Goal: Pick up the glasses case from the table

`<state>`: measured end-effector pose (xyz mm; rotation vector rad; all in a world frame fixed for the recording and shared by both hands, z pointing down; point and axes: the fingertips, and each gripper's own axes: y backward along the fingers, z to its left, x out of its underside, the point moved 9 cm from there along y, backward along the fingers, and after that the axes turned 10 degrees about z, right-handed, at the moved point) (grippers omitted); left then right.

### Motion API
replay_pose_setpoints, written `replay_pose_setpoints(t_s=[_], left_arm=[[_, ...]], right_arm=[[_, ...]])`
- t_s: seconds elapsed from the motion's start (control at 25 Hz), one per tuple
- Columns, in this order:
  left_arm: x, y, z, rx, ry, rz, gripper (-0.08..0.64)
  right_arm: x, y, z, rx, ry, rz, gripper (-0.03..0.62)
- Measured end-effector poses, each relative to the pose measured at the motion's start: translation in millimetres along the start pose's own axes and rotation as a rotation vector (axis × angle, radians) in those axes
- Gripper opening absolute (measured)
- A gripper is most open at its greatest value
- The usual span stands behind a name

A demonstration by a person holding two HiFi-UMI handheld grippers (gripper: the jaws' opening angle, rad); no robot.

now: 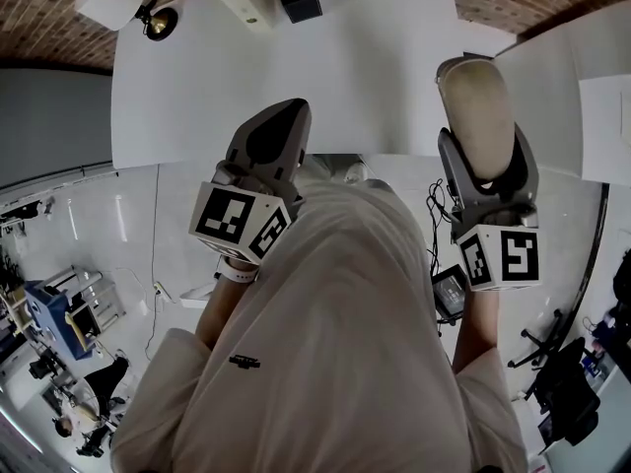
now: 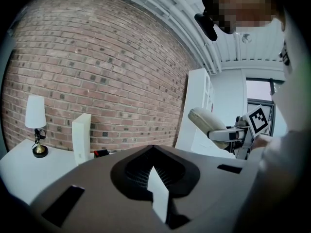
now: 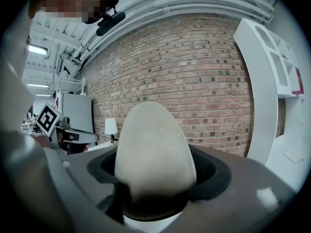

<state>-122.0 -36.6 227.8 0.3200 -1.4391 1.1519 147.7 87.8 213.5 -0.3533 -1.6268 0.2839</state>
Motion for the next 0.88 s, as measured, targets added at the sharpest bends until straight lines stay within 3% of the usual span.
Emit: replay_pose_setpoints(t_s=[0.88], left_arm=[[-7.7,0.7,-10.2,0.016,-0.029,0.002,0.006]], right_arm=[[1.8,-3.5,-6.5,-0.001,-0.022,-0.01,0.393]])
